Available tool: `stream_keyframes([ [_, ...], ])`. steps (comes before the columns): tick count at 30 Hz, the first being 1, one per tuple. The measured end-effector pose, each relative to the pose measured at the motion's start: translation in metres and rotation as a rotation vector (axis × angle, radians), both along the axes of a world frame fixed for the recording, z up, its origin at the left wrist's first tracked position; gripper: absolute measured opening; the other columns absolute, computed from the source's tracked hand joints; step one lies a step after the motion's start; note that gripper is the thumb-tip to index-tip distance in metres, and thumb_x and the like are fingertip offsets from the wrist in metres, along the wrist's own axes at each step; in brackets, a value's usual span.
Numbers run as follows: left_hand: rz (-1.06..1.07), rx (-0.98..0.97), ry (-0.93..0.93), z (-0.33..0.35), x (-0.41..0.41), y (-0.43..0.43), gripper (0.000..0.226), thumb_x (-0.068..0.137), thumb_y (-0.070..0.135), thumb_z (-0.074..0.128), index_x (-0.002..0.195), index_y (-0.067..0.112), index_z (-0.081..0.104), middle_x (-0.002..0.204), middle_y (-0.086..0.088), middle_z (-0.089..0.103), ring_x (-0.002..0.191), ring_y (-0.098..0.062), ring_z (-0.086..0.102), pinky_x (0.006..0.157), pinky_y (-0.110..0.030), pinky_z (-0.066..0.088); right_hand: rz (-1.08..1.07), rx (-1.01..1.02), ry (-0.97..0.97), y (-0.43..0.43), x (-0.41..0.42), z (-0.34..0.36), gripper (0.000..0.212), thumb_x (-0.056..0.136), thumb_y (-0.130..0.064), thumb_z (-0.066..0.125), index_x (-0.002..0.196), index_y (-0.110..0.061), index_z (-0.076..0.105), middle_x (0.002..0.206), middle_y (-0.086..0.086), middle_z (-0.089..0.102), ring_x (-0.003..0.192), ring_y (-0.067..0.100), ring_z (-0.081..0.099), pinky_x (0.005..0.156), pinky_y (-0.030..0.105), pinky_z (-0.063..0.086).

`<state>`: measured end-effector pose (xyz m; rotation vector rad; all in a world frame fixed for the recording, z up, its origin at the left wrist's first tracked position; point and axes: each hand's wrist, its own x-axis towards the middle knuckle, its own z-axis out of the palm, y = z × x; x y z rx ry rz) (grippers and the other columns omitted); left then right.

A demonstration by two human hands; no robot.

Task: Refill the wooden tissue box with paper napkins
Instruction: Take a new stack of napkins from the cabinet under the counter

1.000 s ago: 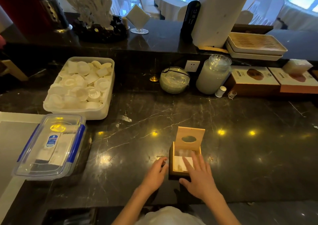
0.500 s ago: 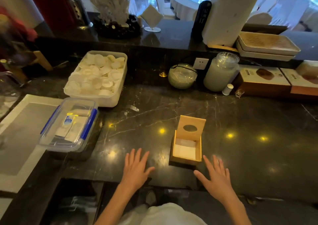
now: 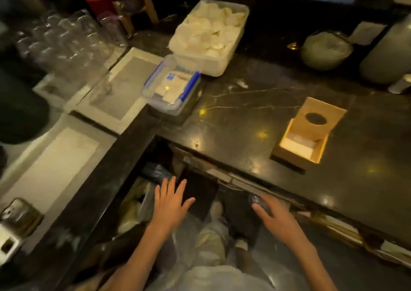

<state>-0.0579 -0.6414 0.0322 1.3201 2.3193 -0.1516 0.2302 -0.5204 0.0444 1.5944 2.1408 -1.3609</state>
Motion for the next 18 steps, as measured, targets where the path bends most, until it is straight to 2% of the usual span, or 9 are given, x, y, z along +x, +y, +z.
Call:
stream_keyframes([
  [2, 0.081, -0.004, -0.009, -0.002, -0.016, -0.028, 0.067, 0.095, 0.06, 0.037, 0.153, 0.027, 0.026, 0.162, -0.007, 0.022, 0.151, -0.03, 0.01, 0.122, -0.049, 0.009, 0.073, -0.012, 0.021, -0.01, -0.026, 0.003, 0.067, 0.088, -0.068, 0.039, 0.145, -0.032, 0.04, 0.149, -0.006, 0.046, 0.136, 0.011, 0.042, 0.11, 0.036, 0.039],
  [4, 0.142, -0.004, -0.044, -0.006, -0.033, -0.046, 0.065, 0.096, 0.058, 0.037, 0.151, 0.026, 0.03, 0.159, -0.005, 0.029, 0.149, -0.029, 0.018, 0.121, -0.047, 0.015, 0.165, -0.031, 0.0, -0.016, -0.052, 0.004, 0.06, 0.093, -0.062, 0.04, 0.146, -0.032, 0.04, 0.149, -0.008, 0.046, 0.136, 0.011, 0.042, 0.11, 0.033, 0.038],
  [8, 0.217, 0.031, -0.181, -0.026, -0.074, -0.051, 0.058, 0.096, 0.052, 0.043, 0.145, 0.021, 0.042, 0.146, -0.004, 0.049, 0.136, -0.022, 0.043, 0.111, -0.039, 0.039, 0.308, -0.067, -0.096, -0.029, -0.106, -0.005, 0.057, 0.094, -0.06, 0.038, 0.145, -0.035, 0.039, 0.149, -0.009, 0.045, 0.136, 0.011, 0.043, 0.111, 0.033, 0.036],
  [15, 0.235, 0.073, -0.365, -0.115, -0.146, 0.015, 0.047, 0.099, 0.043, 0.042, 0.14, 0.021, 0.047, 0.138, -0.005, 0.057, 0.126, -0.024, 0.054, 0.102, -0.042, 0.047, 0.069, -0.216, -0.068, -0.034, -0.202, -0.083, 0.052, 0.092, -0.061, 0.044, 0.137, -0.036, 0.05, 0.138, -0.01, 0.058, 0.124, 0.008, 0.054, 0.106, 0.033, 0.043],
  [18, 0.264, 0.152, -0.435, -0.18, -0.174, 0.048, 0.045, 0.1, 0.042, 0.042, 0.14, 0.023, 0.046, 0.138, -0.004, 0.057, 0.128, -0.024, 0.053, 0.103, -0.044, 0.046, -0.061, -0.206, -0.035, -0.023, -0.248, -0.146, 0.045, 0.095, -0.053, 0.047, 0.135, -0.035, 0.053, 0.13, -0.013, 0.061, 0.099, -0.007, 0.058, 0.094, 0.021, 0.045],
])
